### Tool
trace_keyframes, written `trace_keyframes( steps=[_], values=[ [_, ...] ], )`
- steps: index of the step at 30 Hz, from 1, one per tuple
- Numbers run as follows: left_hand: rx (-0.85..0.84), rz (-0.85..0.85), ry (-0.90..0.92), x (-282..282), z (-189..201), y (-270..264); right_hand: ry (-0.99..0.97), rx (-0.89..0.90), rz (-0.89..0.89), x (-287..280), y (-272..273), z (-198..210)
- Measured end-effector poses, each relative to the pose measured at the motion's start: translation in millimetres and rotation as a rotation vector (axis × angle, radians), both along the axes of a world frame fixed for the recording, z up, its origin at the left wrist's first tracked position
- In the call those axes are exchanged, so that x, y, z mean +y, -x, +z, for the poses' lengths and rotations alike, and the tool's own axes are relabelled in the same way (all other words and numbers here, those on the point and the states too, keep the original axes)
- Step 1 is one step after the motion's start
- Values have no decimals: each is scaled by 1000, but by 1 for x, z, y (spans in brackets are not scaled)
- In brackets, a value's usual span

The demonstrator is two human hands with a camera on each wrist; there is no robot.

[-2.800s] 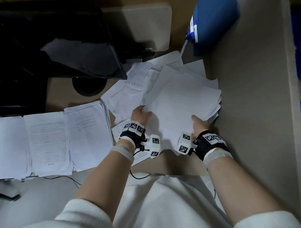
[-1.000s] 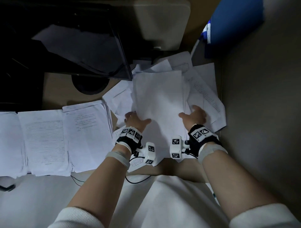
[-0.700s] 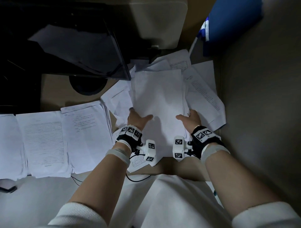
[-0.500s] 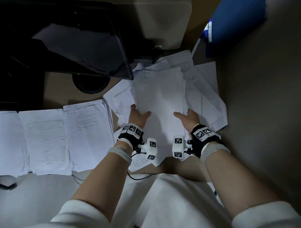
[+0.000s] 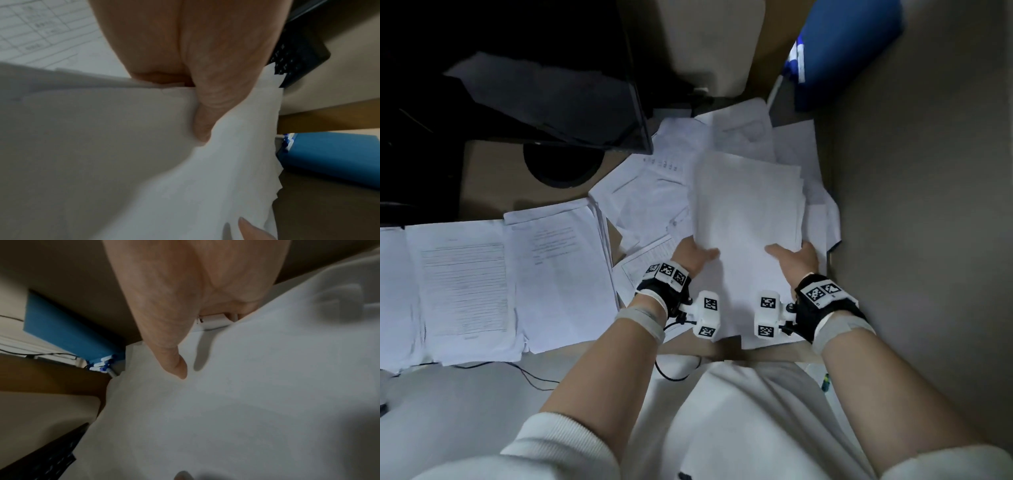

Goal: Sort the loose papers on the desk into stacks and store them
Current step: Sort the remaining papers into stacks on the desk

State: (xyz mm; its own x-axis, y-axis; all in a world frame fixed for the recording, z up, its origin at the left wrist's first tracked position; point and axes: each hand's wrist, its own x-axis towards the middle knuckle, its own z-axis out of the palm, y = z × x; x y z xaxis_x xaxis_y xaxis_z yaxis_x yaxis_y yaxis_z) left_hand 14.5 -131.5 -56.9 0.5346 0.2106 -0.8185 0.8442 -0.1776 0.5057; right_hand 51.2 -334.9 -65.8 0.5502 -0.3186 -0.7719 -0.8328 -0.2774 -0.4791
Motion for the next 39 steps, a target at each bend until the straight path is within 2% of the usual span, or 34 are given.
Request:
trace_keyframes(
  steps=[3,8,13,15,19,23,26,29,34,39],
  values=[
    [24,-36,-42,-18,0,13,-6,81,-19,-20,22,-5],
    [-30,114,-129,-16,7,28,176,250,67,-24,33,-1],
    [-16,375,-275,5,19,69,195,199,152,-8,40,1],
    [0,425,-295,12,19,84,233,190,194,-10,42,2],
    [54,496,-268,8,17,109,406,176,309,-36,51,-8],
    [110,634,-170,-7,9,113,333,198,455,-47,50,-3],
    [96,594,-174,-15,3,108,321,248,470,-48,53,-6],
    [50,608,-182,-20,-5,105,350,165,393,-57,57,-14],
    [7,650,-167,-25,-11,99,299,42,460,-58,60,-14],
    [1,563,-183,-12,-14,97,309,-6,499,-43,48,-9]
  ],
)
